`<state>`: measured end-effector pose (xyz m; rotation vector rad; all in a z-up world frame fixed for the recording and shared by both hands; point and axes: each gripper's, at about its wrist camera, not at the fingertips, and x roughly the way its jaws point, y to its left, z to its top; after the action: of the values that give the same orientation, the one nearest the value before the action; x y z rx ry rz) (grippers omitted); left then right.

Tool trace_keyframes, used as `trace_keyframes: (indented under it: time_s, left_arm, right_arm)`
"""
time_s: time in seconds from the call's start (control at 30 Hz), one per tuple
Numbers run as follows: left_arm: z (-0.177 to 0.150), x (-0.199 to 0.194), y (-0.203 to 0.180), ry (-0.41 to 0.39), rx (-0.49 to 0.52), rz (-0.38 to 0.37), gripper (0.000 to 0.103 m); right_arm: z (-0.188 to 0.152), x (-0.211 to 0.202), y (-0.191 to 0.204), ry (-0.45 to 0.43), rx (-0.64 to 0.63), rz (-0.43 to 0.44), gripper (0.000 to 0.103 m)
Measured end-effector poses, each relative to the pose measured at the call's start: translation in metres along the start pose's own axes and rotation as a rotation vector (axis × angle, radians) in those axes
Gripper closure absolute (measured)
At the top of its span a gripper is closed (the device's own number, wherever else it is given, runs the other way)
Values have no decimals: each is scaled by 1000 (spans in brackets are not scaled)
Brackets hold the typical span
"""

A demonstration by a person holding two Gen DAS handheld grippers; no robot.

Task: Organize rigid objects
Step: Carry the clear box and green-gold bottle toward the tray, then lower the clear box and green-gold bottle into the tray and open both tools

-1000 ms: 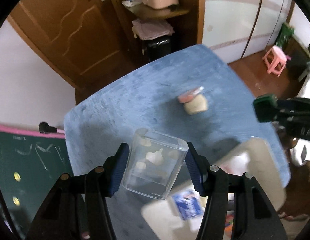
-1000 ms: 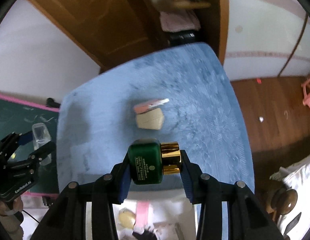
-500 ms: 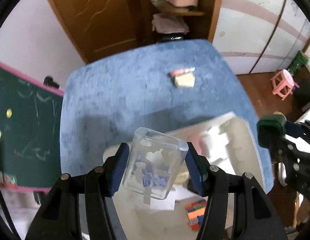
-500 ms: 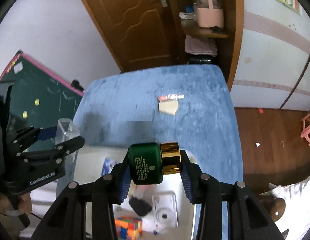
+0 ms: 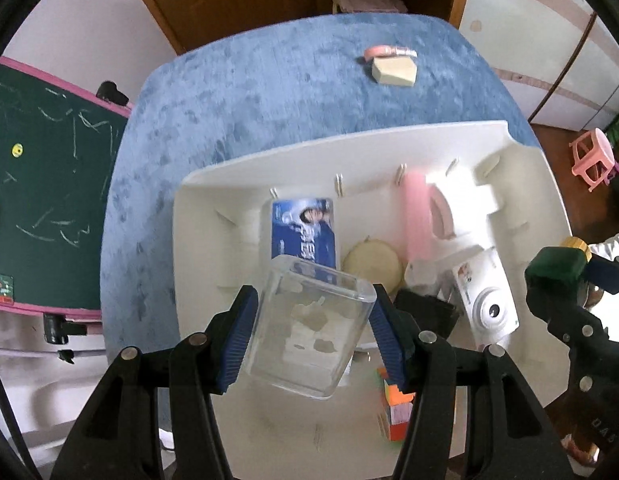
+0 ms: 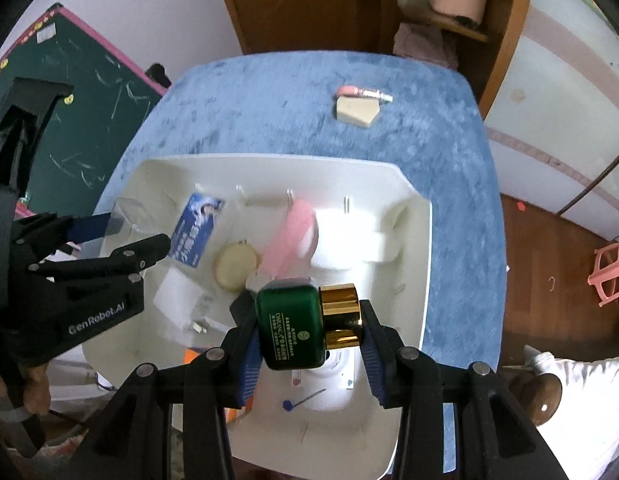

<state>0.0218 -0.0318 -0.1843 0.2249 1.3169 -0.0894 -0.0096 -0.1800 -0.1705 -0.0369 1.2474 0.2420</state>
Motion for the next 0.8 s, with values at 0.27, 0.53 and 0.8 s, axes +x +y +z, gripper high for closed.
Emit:
trace_keyframes:
  time_s: [0.27, 0.53, 0.8]
  left_arm:
    - [-9, 9, -3, 25, 13, 4, 43]
    - [-14, 12, 2, 42, -1, -12, 42]
    - [-16, 8, 7, 29, -16, 5, 37]
  right_arm:
    - [-10, 15, 17, 74, -90, -30, 59]
    - [-22, 34, 23, 160, -109, -44, 59]
    - [-18, 28, 23, 132, -102, -66, 44]
